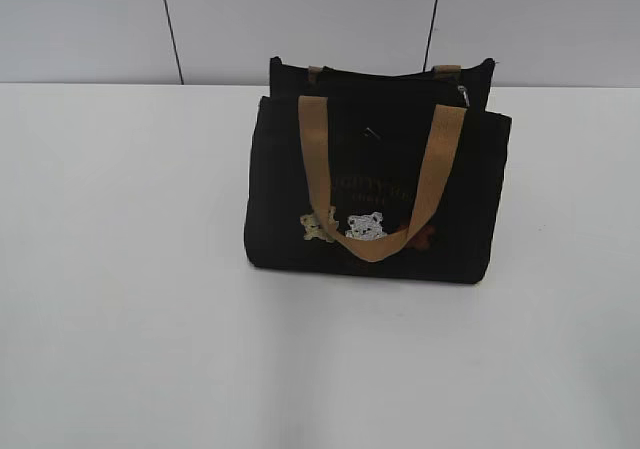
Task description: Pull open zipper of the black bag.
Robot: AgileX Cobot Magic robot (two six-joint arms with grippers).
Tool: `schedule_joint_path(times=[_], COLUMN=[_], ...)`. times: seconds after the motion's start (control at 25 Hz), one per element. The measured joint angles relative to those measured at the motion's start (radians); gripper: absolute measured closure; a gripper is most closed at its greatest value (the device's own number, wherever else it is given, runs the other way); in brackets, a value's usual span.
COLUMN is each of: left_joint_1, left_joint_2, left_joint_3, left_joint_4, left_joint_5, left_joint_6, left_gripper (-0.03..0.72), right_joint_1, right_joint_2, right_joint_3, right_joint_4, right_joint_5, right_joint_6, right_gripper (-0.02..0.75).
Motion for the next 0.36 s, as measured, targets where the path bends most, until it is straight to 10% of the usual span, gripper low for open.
schedule_joint_path(times=[0.36], left_joint_1=[0.062], left_joint_2=[0.000], left_joint_3=[0.001], left_joint_4=[0.000], left_joint_5=[0.001], left_joint_6=[0.000], left_gripper=[0.261], right_joint_1=[-0.005], right_joint_2=[0.000], right_joint_3=[0.000], right_joint_4=[0.001], right_joint_5=[-0.001], right_joint_6=[0.000], right_gripper=[0.146])
